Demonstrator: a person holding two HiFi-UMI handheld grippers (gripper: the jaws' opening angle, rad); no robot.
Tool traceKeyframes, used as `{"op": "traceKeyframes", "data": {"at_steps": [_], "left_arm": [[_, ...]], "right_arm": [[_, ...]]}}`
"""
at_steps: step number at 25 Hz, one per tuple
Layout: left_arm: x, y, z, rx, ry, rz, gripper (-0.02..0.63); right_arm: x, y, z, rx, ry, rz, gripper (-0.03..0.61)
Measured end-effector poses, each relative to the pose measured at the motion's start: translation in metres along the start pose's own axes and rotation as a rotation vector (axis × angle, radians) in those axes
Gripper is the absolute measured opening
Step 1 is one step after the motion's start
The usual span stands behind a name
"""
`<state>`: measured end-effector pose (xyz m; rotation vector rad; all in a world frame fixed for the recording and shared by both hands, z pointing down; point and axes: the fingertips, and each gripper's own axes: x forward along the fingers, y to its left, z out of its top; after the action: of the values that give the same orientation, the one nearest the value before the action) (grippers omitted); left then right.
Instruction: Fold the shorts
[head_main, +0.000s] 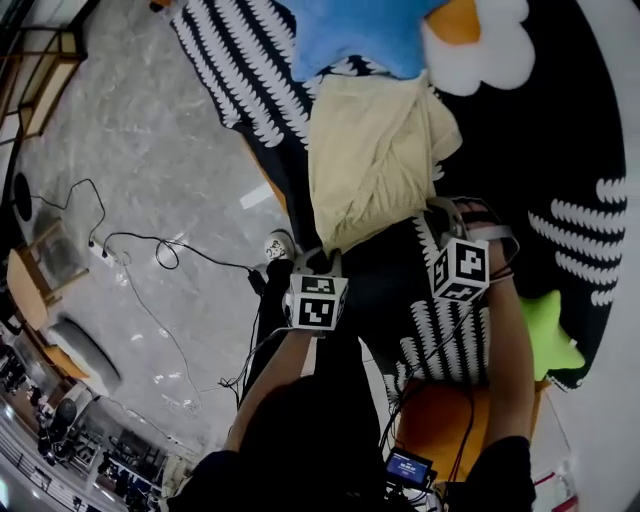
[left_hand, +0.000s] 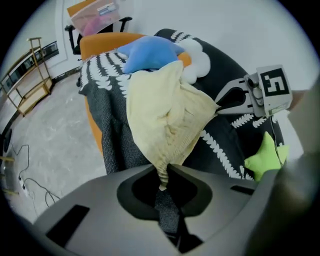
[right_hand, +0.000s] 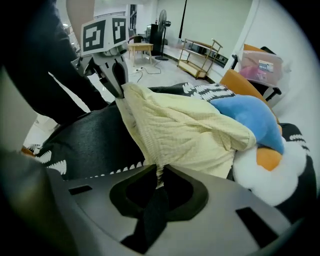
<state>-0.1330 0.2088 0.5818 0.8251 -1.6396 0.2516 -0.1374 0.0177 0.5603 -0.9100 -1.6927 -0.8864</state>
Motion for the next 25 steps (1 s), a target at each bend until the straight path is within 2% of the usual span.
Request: {"op": "traceKeyframes", "data": {"at_steps": [5,10,16,18,21,25], "left_arm": [[-0.021,-0.035,-0.003,0.065,0.005,-0.091,0.025],[-0.04,-0.067,-0.019,0.234,0.069,-0.205,0.023],[-0.062,-0.105,-0.043,0.276,0.021,-0.34,0.02],[-0.073,-0.108,-0.056,0.273,0.006,-0.367,0.02],[-0.09,-0.107,-0.073,0.207,-0.017,-0.392,0.018],[-0.1,-0.078,-0.099,0.094,-0.036,-0.308,0.018]], "right_arm": [[-0.037,0.039,-0.03,0.061,0.098,0.02,0.055],[-0.076,0.08,-0.051,0.163,0.169,-0.005,0.055],[-0.122,0.139,-0.071,0.292,0.261,-0.074,0.058],[-0.132,0.163,-0.067,0.336,0.269,-0.1,0.063],[-0.138,0.193,-0.055,0.383,0.263,-0.11,0.066],[-0.119,0.217,-0.026,0.386,0.212,-0.075,0.068]]}}
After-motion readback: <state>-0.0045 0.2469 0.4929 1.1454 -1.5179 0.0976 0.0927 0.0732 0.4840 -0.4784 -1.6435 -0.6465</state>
